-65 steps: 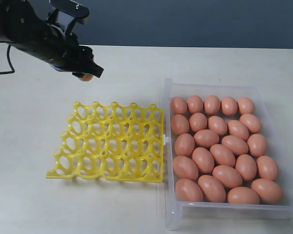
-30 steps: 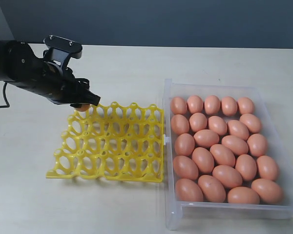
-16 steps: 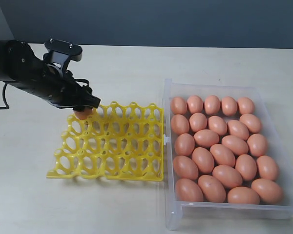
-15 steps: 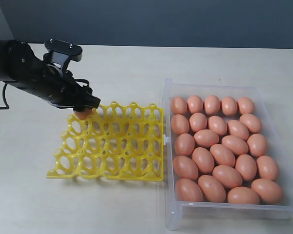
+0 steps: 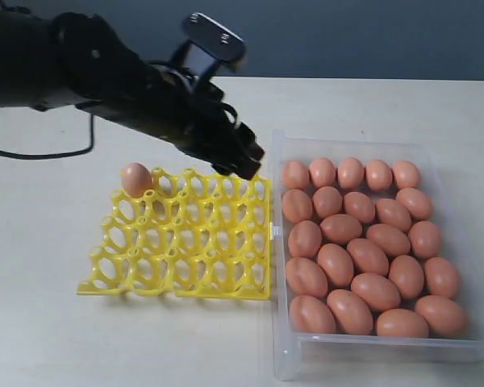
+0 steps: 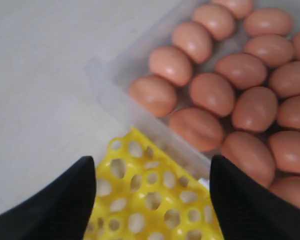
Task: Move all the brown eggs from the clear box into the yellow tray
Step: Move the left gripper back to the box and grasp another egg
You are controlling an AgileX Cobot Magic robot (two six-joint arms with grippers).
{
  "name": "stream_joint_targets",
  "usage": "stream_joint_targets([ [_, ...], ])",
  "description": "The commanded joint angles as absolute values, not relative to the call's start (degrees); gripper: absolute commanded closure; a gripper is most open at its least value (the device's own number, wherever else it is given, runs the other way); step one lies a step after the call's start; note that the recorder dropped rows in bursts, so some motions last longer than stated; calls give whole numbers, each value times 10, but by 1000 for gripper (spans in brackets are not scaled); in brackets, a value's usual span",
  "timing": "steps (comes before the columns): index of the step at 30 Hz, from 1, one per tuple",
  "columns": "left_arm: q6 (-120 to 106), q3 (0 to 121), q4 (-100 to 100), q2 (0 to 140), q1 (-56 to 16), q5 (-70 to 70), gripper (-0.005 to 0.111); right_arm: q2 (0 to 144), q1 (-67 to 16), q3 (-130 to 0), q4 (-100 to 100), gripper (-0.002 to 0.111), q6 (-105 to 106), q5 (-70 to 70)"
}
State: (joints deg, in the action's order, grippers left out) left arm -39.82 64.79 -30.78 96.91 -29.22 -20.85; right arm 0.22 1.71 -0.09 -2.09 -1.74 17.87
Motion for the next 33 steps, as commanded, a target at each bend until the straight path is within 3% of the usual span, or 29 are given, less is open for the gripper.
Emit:
stream_joint_targets([
  [1,-454,715,-325,1032,-332,-226,44,0,17,0,-20,109,-15,175],
  [13,-522,839,-320,1147,-379,-357,44,0,17,0,-20,109,-15,175],
  [33,-546,971,-270,1297,-403,-387,44,0,17,0,-20,109,-15,175],
])
